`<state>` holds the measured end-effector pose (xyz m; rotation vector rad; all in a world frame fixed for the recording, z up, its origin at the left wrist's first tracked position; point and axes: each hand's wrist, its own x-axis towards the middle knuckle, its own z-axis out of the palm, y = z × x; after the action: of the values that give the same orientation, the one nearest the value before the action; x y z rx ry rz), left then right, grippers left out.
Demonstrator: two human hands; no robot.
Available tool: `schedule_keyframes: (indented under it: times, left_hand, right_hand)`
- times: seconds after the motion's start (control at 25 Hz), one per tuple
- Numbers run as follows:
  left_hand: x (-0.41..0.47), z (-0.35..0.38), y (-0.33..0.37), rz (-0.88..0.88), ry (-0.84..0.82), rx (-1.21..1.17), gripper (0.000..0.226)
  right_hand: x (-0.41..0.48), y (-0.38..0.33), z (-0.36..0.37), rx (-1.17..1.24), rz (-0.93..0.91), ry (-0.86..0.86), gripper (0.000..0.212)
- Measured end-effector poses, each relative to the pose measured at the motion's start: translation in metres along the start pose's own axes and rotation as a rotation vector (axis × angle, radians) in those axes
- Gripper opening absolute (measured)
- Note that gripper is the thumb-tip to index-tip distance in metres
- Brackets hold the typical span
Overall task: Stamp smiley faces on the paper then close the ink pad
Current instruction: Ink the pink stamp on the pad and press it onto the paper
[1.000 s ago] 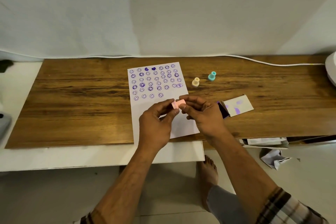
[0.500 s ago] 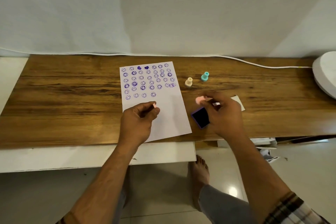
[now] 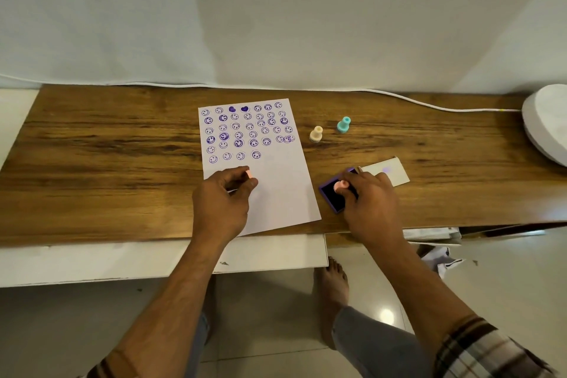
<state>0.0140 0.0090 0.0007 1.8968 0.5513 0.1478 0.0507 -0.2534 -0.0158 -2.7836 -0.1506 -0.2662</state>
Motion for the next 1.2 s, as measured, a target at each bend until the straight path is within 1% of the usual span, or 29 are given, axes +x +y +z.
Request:
schedule_keyframes:
  times: [0.16, 0.28, 0.4, 0.48, 0.52, 0.6, 0.72, 0.8, 0.92, 1.12, 1.2]
  left_hand:
    - [-0.004, -0.001, -0.002, 0.06, -0.011, 0.102, 0.032]
    - [-0.004, -0.004, -0.003, 0.122, -0.047, 0.198, 0.033]
    - [-0.005, -0.007, -0.003, 0.132, -0.101, 0.275, 0.032]
    - [-0.006, -0.008, -0.003, 0.14, -0.137, 0.334, 0.031]
    - [-0.006, -0.009, -0.004, 0.143, -0.146, 0.351, 0.031]
    - [-0.004, -0.01, -0.005, 0.155, -0.148, 0.375, 0.031]
    - [-0.003, -0.008, -0.004, 0.165, -0.15, 0.419, 0.033]
    - [-0.004, -0.008, -0.002, 0.165, -0.154, 0.432, 0.035]
    - [-0.003, -0.008, -0.004, 0.171, -0.148, 0.432, 0.036]
    - [-0.002, -0.008, -0.004, 0.158, -0.153, 0.419, 0.036]
    - [-0.002, -0.009, -0.005, 0.154, -0.161, 0.406, 0.037]
  right_hand:
    - [0.003, 0.001, -0.001, -0.105, -0.134, -0.004, 0.037]
    - [0.007, -0.001, -0.006, -0.135, -0.15, -0.038, 0.039]
    - [0.01, -0.005, -0.012, -0.132, -0.133, -0.099, 0.031]
    - [0.014, -0.003, -0.018, -0.058, -0.056, -0.176, 0.021]
    - [0.016, -0.005, -0.019, -0.003, -0.025, -0.188, 0.019]
    - [0.02, -0.023, -0.019, 0.083, -0.016, -0.125, 0.018]
    - [0.04, -0.074, -0.005, 0.195, -0.174, 0.012, 0.018]
    - [0.056, -0.099, 0.009, 0.2, -0.232, -0.022, 0.022]
    - [0.073, -0.109, 0.031, 0.135, -0.247, -0.08, 0.029]
    - [0.082, -0.113, 0.051, 0.088, -0.263, -0.056, 0.033]
    - [0.08, -0.113, 0.056, 0.065, -0.283, -0.076, 0.032]
